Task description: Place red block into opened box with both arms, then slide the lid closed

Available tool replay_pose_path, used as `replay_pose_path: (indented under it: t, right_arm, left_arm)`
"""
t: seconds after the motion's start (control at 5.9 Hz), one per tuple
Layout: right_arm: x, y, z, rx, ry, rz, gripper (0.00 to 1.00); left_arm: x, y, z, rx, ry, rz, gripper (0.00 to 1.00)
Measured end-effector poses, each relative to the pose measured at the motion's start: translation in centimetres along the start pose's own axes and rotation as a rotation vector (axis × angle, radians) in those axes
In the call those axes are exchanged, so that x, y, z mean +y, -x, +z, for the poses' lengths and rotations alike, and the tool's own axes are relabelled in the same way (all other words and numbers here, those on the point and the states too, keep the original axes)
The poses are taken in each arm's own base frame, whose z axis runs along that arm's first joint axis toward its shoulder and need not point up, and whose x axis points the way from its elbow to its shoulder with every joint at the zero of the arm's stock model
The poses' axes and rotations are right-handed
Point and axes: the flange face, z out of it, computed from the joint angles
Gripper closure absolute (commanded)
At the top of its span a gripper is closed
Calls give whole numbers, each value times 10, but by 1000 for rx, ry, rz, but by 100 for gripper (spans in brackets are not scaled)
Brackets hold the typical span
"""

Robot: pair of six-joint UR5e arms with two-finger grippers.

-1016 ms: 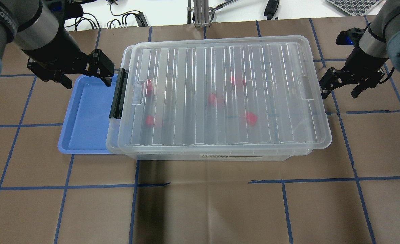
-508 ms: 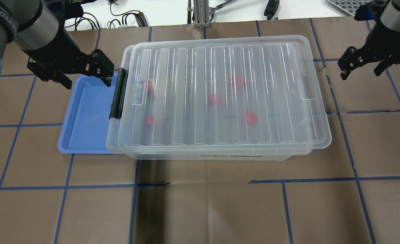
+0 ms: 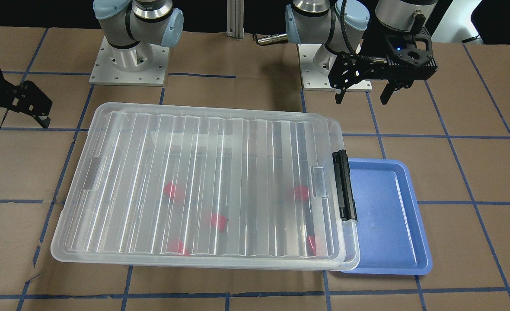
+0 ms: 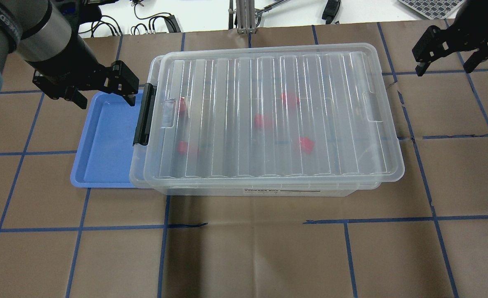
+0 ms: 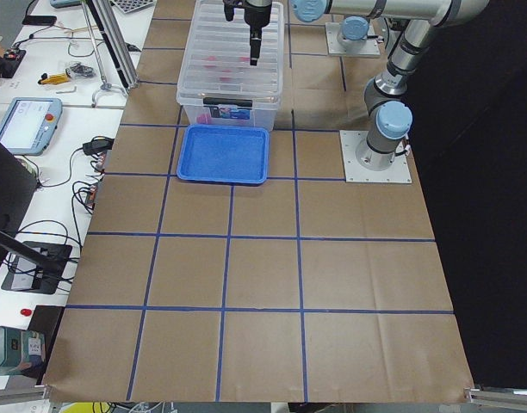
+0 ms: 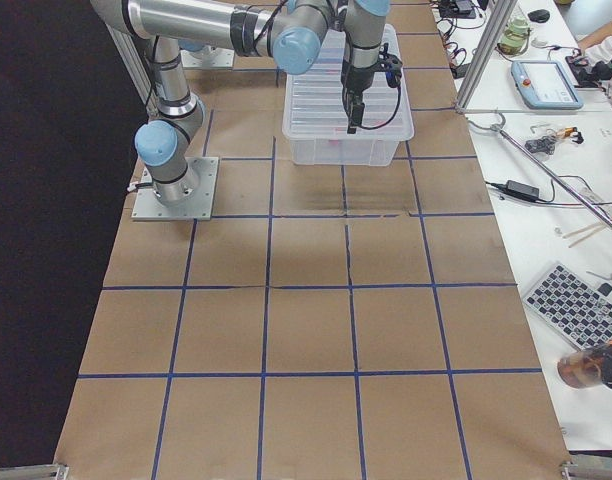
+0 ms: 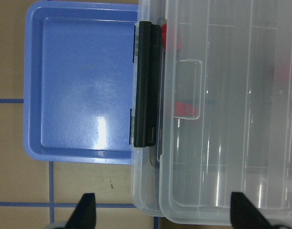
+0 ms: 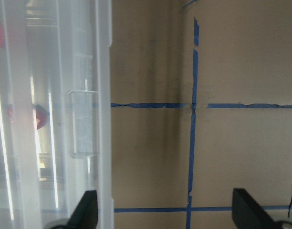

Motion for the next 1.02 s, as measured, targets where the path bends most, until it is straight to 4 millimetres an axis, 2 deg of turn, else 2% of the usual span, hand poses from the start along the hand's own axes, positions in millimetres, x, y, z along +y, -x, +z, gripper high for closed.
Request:
replay_pose_path:
  t: [0.17,0.34,0.51,0.68,1.02]
  right_arm:
    - [5,39,-15,-6,1,28,0]
    - [11,71,-20,-7,2,58,0]
    - [15,92,-21,-7,3,82,0]
    - [18,107,-21,-7,3,94,0]
    - [21,117,-20,-8,7,90,0]
  left_arm:
    - [0,0,0,0,0,0,2]
    - [0,0,0,0,0,0,2]
    - [0,0,0,1,0,0,2]
    - [0,-1,0,2,0,1,2]
    - [0,-1,0,4,-1,0,2]
